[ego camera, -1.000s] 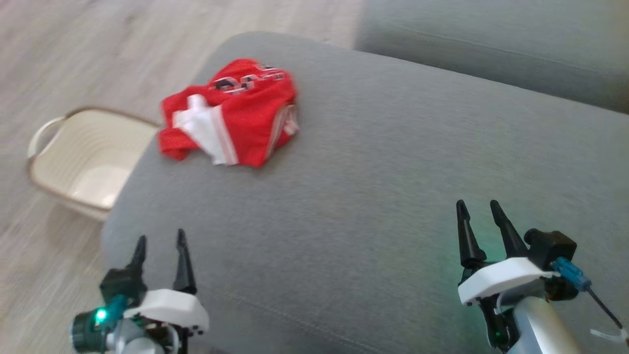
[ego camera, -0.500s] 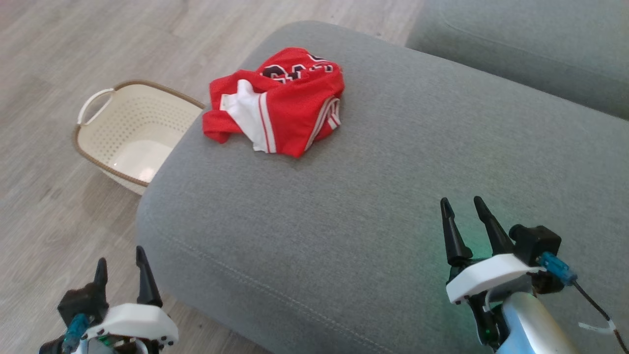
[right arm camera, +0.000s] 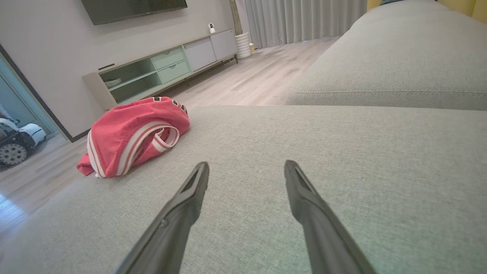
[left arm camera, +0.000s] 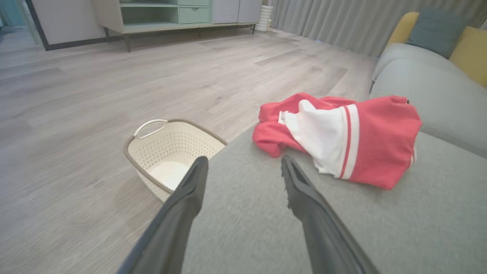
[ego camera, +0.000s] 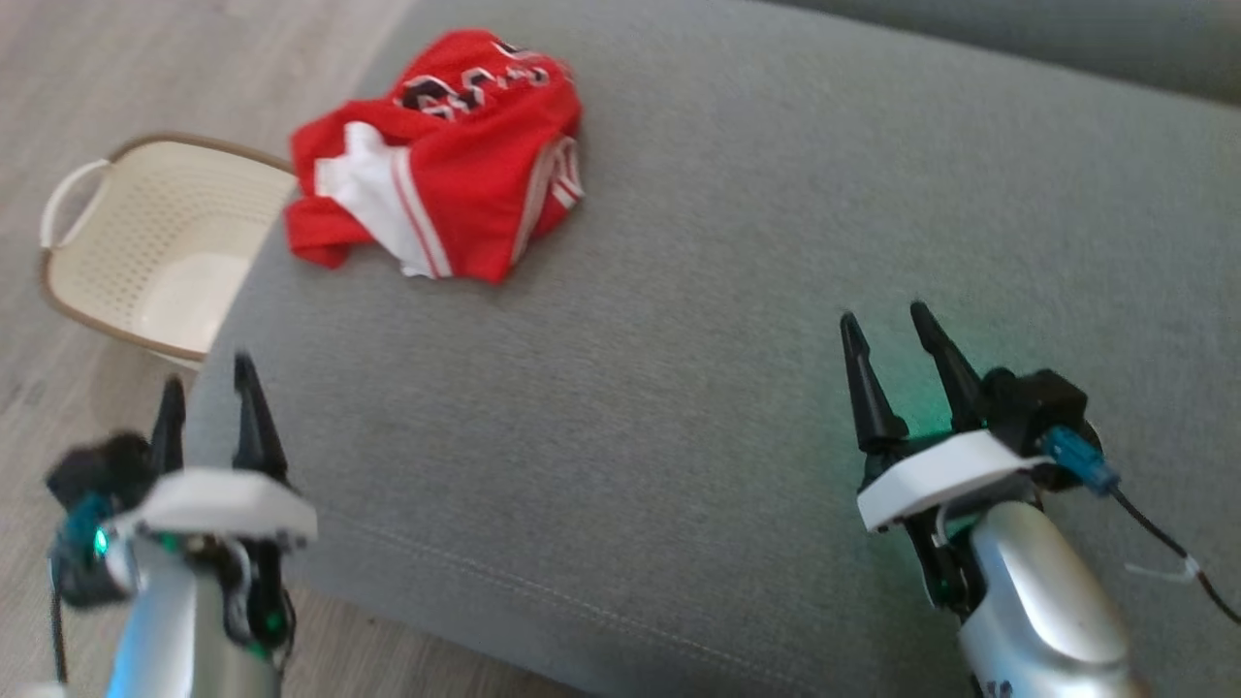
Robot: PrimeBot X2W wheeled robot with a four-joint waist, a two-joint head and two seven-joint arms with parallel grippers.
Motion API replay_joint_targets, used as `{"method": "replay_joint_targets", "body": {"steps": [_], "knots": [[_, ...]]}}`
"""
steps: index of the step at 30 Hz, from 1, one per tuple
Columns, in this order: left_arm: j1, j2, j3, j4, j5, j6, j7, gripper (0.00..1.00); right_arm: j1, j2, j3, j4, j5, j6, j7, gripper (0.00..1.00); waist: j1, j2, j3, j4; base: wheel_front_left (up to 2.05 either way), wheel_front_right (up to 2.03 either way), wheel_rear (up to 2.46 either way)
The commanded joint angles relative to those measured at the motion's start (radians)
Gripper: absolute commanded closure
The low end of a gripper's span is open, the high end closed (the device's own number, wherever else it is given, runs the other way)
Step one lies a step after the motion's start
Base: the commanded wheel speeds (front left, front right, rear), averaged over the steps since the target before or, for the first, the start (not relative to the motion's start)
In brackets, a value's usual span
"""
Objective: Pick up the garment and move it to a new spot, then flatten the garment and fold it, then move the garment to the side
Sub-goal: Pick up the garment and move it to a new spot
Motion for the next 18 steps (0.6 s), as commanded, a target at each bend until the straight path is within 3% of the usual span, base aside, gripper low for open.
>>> {"method": "replay_joint_targets", "body": {"steps": [1, 9, 18], "knots": [[-0.078, 0.028, 0.05, 0.001, 0.003, -0.025, -0.006, 0.0, -0.041, 0.001, 0.031, -0.039, -0.02, -0.001, -0.011, 0.0, 0.0, 0.0, 0.055, -0.049, 0.0, 0.0, 0.0], [-0.306, 0.099, 0.058, 0.149, 0.001, -0.116, -0.006, 0.0, -0.101, 0.001, 0.053, -0.067, -0.04, -0.001, -0.011, 0.0, 0.0, 0.0, 0.154, -0.138, 0.0, 0.0, 0.0], [-0.499, 0.199, -0.063, 0.333, -0.047, -0.132, -0.006, 0.0, -0.142, 0.001, 0.067, -0.102, -0.047, -0.001, -0.011, 0.0, 0.0, 0.0, 0.221, -0.225, 0.0, 0.0, 0.0]]}}
